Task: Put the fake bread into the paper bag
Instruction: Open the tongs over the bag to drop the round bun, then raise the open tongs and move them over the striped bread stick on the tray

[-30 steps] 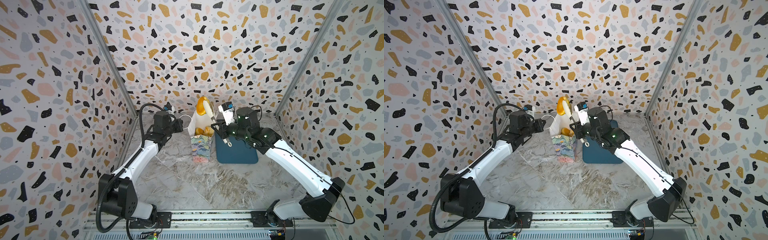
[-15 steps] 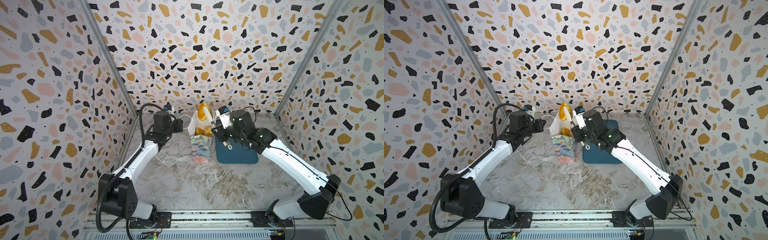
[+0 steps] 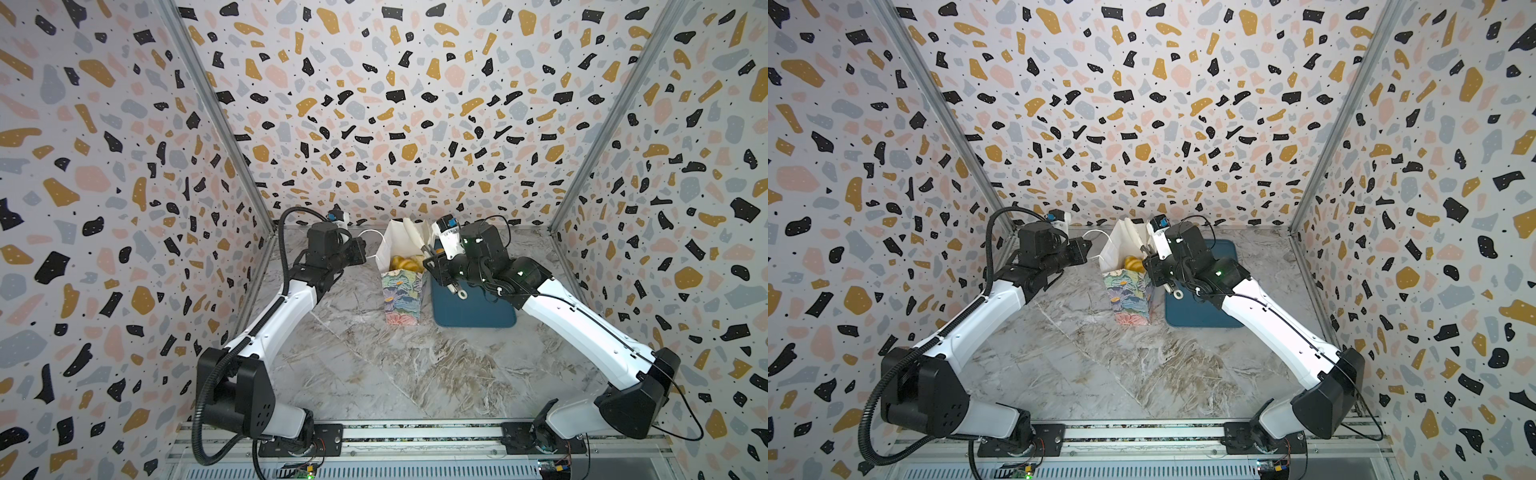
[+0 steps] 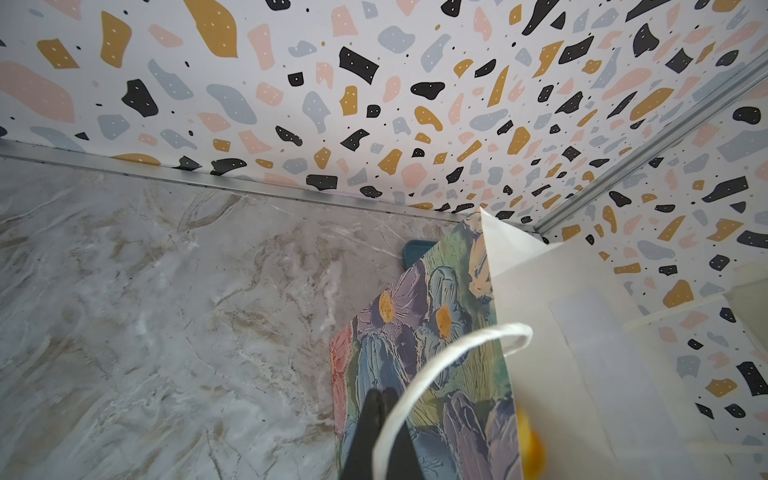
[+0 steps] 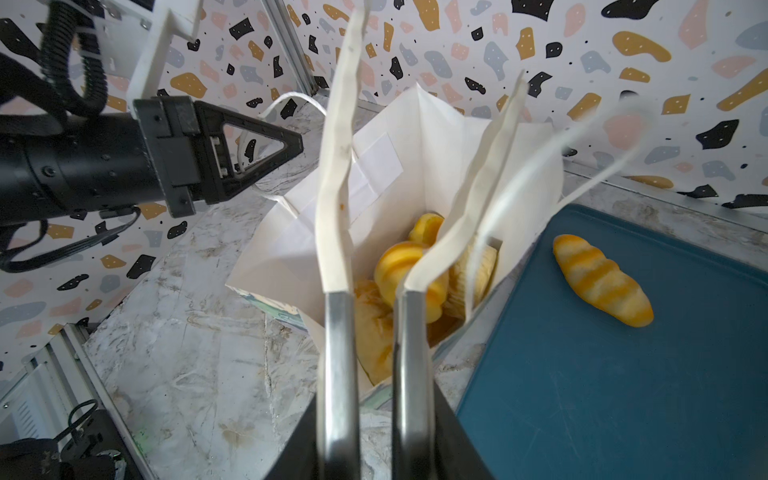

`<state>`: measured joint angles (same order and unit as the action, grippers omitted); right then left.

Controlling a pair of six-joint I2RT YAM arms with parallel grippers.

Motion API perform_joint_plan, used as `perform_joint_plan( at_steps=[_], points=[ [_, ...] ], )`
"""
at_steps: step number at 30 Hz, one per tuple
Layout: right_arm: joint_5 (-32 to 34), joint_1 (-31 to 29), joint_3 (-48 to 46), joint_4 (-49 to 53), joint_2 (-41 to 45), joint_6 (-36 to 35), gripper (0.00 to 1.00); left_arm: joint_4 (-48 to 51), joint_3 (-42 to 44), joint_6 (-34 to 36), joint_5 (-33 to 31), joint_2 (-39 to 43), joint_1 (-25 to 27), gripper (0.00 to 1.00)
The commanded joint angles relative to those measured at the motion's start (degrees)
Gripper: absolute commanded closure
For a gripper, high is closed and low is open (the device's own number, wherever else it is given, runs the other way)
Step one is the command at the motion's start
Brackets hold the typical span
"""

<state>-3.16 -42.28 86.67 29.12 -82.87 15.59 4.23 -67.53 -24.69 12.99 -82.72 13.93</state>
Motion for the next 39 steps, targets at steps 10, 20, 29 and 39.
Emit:
perform_joint_plan(
  at_steps=[10,20,29,39],
  points=[
    [3.00,0.16,6.02,-1.69,3.42,-2.90,0.63,-1.60,-0.76,0.07,0.23,-0.01,-0.22,1.00],
    [0.53,6.95,7.68,-0.42,4.88,-4.99,0.63,-1.59,-0.83,0.26,0.19,0.08,-0.22,1.00],
    [-7.36,17.56,5.98,-1.03,5.86,-8.29,0.63,-1.49,-0.85,0.30,0.19,0.08,-0.22,1.00],
    [-11.36,21.52,4.91,-0.79,3.83,-16.31,0.62,-1.43,-0.79,0.32,0.23,-0.21,-0.22,1.00]
  ],
)
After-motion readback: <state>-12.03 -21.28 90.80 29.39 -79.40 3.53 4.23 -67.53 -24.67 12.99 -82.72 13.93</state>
